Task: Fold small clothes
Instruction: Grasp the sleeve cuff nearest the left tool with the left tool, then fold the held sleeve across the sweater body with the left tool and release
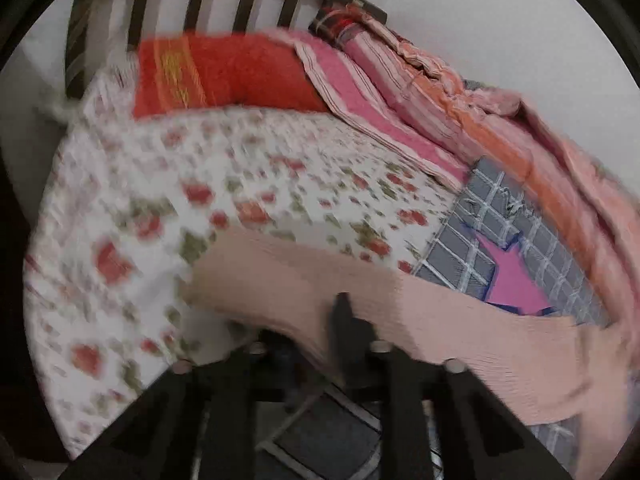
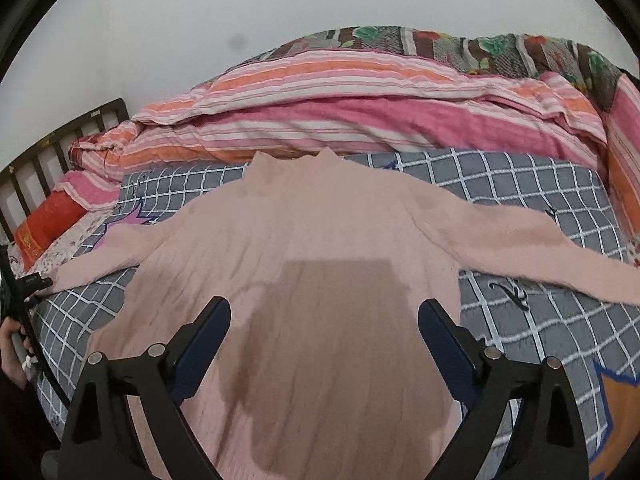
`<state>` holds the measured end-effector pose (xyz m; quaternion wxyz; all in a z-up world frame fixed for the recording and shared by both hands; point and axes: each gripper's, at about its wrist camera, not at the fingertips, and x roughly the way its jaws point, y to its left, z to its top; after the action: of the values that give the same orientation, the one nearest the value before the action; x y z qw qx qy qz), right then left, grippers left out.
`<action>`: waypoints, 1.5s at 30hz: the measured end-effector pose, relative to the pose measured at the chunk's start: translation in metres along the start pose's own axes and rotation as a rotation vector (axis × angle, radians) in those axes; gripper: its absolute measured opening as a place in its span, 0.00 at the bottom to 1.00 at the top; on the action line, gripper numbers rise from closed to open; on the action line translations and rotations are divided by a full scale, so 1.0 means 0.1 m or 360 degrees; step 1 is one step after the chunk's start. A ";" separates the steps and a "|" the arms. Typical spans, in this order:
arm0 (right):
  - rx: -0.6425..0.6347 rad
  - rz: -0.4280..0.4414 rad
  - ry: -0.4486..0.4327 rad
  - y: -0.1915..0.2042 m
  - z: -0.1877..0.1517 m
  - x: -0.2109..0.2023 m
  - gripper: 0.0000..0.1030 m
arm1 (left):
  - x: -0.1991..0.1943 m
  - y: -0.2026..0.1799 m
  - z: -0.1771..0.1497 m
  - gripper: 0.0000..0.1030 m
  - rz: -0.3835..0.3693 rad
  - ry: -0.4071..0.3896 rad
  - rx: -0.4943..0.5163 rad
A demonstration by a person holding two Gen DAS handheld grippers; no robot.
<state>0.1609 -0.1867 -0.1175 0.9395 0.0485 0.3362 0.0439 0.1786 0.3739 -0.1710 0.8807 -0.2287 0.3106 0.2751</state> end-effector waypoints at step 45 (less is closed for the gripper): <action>0.0378 -0.0029 -0.0085 -1.46 0.00 -0.20 0.91 | -1.55 -3.81 -1.54 0.71 -0.0952 -0.0022 0.0960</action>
<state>0.1531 -0.3338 -0.1223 0.9361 0.1576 0.3145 -0.0061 0.2507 -0.0505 -0.0864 0.9512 -0.0389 0.2912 -0.0944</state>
